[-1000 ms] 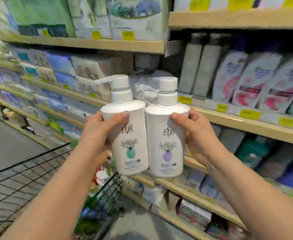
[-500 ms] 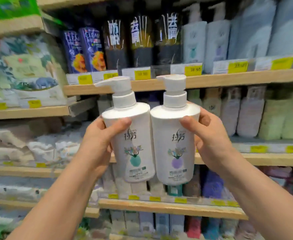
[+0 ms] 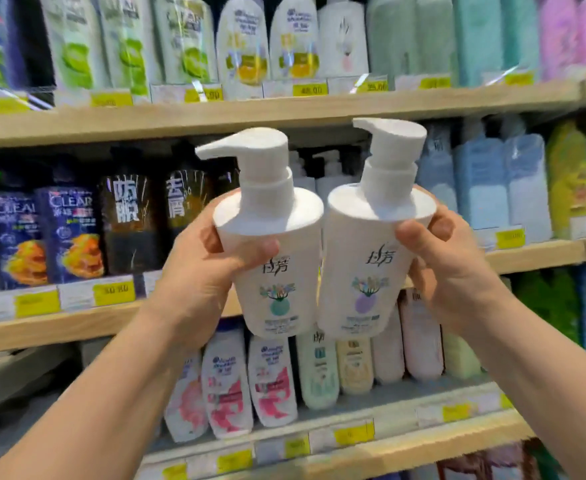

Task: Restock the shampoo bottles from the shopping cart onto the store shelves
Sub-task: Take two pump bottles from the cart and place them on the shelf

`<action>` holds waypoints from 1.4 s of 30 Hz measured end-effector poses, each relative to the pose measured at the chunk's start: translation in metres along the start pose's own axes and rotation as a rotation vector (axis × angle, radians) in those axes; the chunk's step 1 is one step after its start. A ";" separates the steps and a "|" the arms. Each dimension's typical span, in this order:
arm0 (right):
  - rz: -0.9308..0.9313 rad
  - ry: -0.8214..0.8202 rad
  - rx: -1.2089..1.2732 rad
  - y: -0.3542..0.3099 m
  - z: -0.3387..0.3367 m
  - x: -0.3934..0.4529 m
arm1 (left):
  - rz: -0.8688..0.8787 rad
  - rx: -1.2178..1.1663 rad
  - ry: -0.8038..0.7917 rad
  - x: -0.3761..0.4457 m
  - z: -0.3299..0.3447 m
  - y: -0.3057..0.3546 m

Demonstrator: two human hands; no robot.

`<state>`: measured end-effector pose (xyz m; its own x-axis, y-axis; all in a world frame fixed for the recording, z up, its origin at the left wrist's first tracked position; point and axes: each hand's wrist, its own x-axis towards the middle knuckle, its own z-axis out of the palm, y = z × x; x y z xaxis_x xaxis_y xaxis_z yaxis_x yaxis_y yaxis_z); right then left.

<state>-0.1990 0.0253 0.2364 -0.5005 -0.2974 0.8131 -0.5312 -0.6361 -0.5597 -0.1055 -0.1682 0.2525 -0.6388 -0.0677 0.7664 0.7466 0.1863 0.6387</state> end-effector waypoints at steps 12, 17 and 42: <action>-0.238 -0.081 -0.059 0.000 -0.036 0.084 | 0.197 -0.014 -0.140 0.097 0.003 -0.023; -0.178 -0.155 -0.044 0.023 -0.066 0.108 | 0.190 0.045 -0.082 0.116 0.013 -0.041; 0.106 -0.061 -0.049 0.073 -0.096 0.151 | -0.101 0.112 0.193 0.147 0.024 -0.080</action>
<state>-0.3790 0.0022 0.3023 -0.5139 -0.4053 0.7561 -0.5106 -0.5636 -0.6493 -0.2639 -0.1693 0.3120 -0.6534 -0.2754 0.7051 0.6488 0.2762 0.7091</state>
